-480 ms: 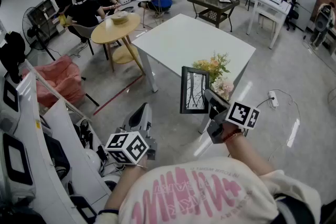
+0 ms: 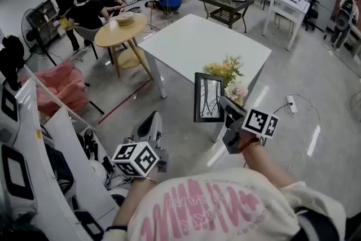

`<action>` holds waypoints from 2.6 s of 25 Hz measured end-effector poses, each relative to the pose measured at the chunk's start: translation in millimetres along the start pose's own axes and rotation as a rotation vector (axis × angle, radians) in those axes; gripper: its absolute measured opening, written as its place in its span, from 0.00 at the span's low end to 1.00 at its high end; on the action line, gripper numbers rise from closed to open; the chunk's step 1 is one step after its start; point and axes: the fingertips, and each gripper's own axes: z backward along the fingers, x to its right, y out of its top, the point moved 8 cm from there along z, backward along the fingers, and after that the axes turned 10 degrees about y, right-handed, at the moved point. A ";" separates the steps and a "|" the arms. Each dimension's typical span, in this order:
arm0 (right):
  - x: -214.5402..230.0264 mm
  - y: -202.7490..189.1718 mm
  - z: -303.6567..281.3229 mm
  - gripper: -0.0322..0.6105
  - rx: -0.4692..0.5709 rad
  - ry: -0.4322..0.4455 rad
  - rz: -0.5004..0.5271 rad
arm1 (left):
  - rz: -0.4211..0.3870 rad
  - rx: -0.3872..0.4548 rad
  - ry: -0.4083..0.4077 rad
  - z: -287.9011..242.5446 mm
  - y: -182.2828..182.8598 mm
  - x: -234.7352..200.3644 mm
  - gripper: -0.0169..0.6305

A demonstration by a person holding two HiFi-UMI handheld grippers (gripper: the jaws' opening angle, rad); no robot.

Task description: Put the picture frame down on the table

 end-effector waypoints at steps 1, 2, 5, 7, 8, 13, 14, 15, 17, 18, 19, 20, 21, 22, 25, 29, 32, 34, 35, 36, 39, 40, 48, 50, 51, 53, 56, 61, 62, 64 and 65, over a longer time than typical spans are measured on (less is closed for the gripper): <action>-0.4 0.2 0.2 0.17 0.002 -0.001 -0.001 | 0.001 0.000 -0.002 1.8 0.5 -0.4 0.03; -1.4 0.5 -0.3 0.17 0.003 -0.003 -0.001 | 0.003 0.000 -0.002 3.8 1.9 -1.8 0.03; -7.1 0.2 -5.2 0.17 0.014 -0.012 0.005 | 0.011 0.007 0.001 11.3 10.3 -11.8 0.03; -9.8 -4.6 -7.3 0.17 0.029 -0.019 -0.002 | 0.011 0.006 0.008 18.8 12.4 -20.9 0.03; -10.1 -9.2 -7.6 0.17 0.038 -0.021 -0.010 | 0.010 0.005 0.012 23.2 11.3 -26.0 0.03; -11.0 -38.5 -8.4 0.17 0.038 -0.042 -0.026 | 0.020 0.001 0.027 42.8 -0.1 -49.3 0.03; -11.5 -44.0 -9.1 0.17 0.028 -0.050 -0.024 | 0.025 -0.005 0.028 46.0 -2.7 -53.4 0.03; -11.6 -49.1 -10.5 0.17 0.016 -0.058 -0.025 | 0.031 -0.012 0.032 48.8 -5.3 -57.6 0.03; -9.8 -57.0 -13.9 0.17 -0.004 -0.074 -0.029 | 0.043 -0.024 0.043 52.4 -10.5 -65.4 0.03; -7.8 -59.6 -16.0 0.17 -0.011 -0.082 -0.032 | 0.046 -0.029 0.051 53.0 -12.8 -68.9 0.03; -5.1 -61.7 -18.7 0.17 -0.017 -0.088 -0.037 | 0.050 -0.033 0.061 52.8 -14.7 -72.4 0.03; -2.0 -63.5 -22.2 0.17 -0.022 -0.092 -0.044 | 0.054 -0.035 0.072 52.0 -16.3 -76.2 0.03; 1.2 -65.2 -26.6 0.17 -0.027 -0.093 -0.052 | 0.059 -0.036 0.082 50.8 -17.6 -80.3 0.03; 3.9 -66.5 -32.3 0.17 -0.034 -0.092 -0.058 | 0.064 -0.036 0.092 49.1 -18.3 -84.7 0.03; 8.5 -65.5 -56.0 0.17 -0.053 -0.092 -0.048 | 0.070 -0.031 0.111 39.3 -13.9 -100.2 0.03; 16.3 -50.3 -89.2 0.17 -0.056 -0.091 -0.024 | 0.067 -0.018 0.107 13.2 0.9 -113.4 0.03; 23.8 -37.1 -121.7 0.17 -0.055 -0.088 0.013 | 0.059 0.002 0.087 -12.5 16.0 -127.2 0.03; 28.9 -25.9 -145.4 0.17 -0.054 -0.080 0.027 | 0.051 0.012 0.082 -31.4 27.1 -137.2 0.03; 31.4 -19.3 -157.2 0.17 -0.054 -0.076 0.033 | 0.048 0.017 0.082 -41.4 33.2 -142.0 0.03; 33.7 -11.9 -169.3 0.17 -0.054 -0.073 0.042 | 0.046 0.023 0.081 -52.0 39.6 -146.8 0.03; 39.4 11.3 -206.0 0.17 -0.054 -0.061 0.070 | 0.038 0.038 0.078 -85.8 59.6 -161.2 0.03; 41.7 18.6 -217.6 0.17 -0.051 -0.057 0.074 | 0.036 0.043 0.075 -97.4 66.1 -165.8 0.03; 73.4 67.9 -289.6 0.17 -0.025 -0.065 0.074 | 0.036 0.038 0.029 -190.7 91.4 -198.0 0.03; 83.5 77.7 -302.0 0.17 -0.012 -0.071 0.070 | 0.036 0.036 0.018 -211.9 93.0 -203.5 0.03; 88.2 81.8 -307.8 0.17 -0.005 -0.072 0.064 | 0.037 0.034 0.014 -221.9 93.7 -206.1 0.03; 96.6 88.0 -318.6 0.17 0.006 -0.074 0.054 | 0.039 0.029 0.008 -239.6 95.5 -211.4 0.03; 110.2 90.8 -328.4 0.17 0.003 -0.091 0.046 | 0.043 0.026 0.000 -258.2 93.1 -216.8 0.03; 128.1 81.0 -339.9 0.17 -0.015 -0.135 0.015 | 0.044 -0.009 -0.016 -276.9 82.6 -228.2 0.03; 129.7 78.3 -343.6 0.17 -0.017 -0.144 0.009 | 0.048 -0.015 -0.021 -279.9 82.4 -232.5 0.03; 131.9 71.9 -353.7 0.17 -0.018 -0.162 -0.001 | 0.053 -0.023 -0.030 -287.5 84.8 -245.3 0.03; 132.8 68.5 -359.6 0.17 -0.016 -0.171 -0.004 | 0.052 -0.027 -0.035 -292.8 87.2 -253.1 0.03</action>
